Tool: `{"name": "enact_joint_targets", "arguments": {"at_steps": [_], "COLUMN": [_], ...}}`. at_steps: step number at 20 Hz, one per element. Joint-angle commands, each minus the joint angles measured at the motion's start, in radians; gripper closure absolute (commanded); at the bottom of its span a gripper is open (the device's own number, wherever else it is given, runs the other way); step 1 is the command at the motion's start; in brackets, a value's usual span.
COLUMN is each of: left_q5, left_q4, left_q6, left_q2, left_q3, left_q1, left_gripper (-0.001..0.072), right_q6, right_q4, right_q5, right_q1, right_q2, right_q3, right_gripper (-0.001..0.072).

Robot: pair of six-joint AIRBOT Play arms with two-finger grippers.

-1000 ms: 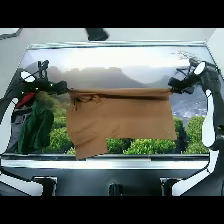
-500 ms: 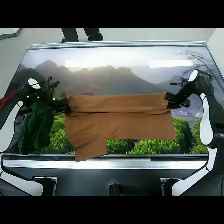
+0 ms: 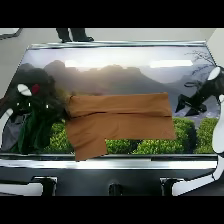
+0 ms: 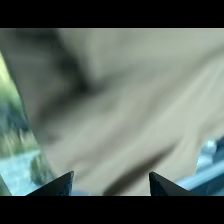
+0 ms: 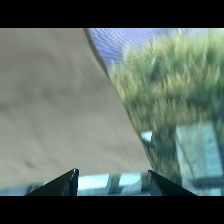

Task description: Fold the shirts.

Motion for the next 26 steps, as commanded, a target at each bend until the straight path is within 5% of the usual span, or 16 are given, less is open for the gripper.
{"name": "enact_joint_targets", "arguments": {"at_steps": [1,7,13,15,16,17,26], "left_q5": [0.13,0.274,0.385,0.425,0.435,0.437,0.406], "left_q4": [-0.02,-0.181,-0.237,-0.239,-0.24,-0.239,-0.235], "left_q6": [0.106,0.173,0.168,0.144,0.142,0.144,0.17], "left_q2": [0.195,0.312,0.292,0.276,0.267,0.261,0.269], "left_q3": [-0.363,-0.631,-0.648,-0.648,-0.648,-0.648,-0.647], "left_q1": [0.005,0.005,-0.039,-0.078,-0.094,-0.106,-0.111], "left_gripper": [0.0124,0.0138,0.018,0.0276,0.0409,0.0639,0.0677], "right_q6": [-0.008,-0.028,-0.034,-0.034,-0.034,-0.035,-0.09], "right_q4": [-0.003,-0.003,-0.003,-0.004,-0.004,-0.005,0.056], "right_q5": [-0.021,-0.049,-0.054,-0.054,-0.054,-0.056,-0.268], "right_q1": [-0.045,-0.044,-0.045,-0.044,-0.044,-0.044,-0.044], "right_q2": [0.102,0.134,0.138,0.138,0.139,0.142,0.157], "right_q3": [-0.168,-0.263,-0.264,-0.27,-0.278,-0.294,-0.552], "right_gripper": [0.0173,0.0173,0.0174,0.0177,0.0177,0.0177,0.0111]}}
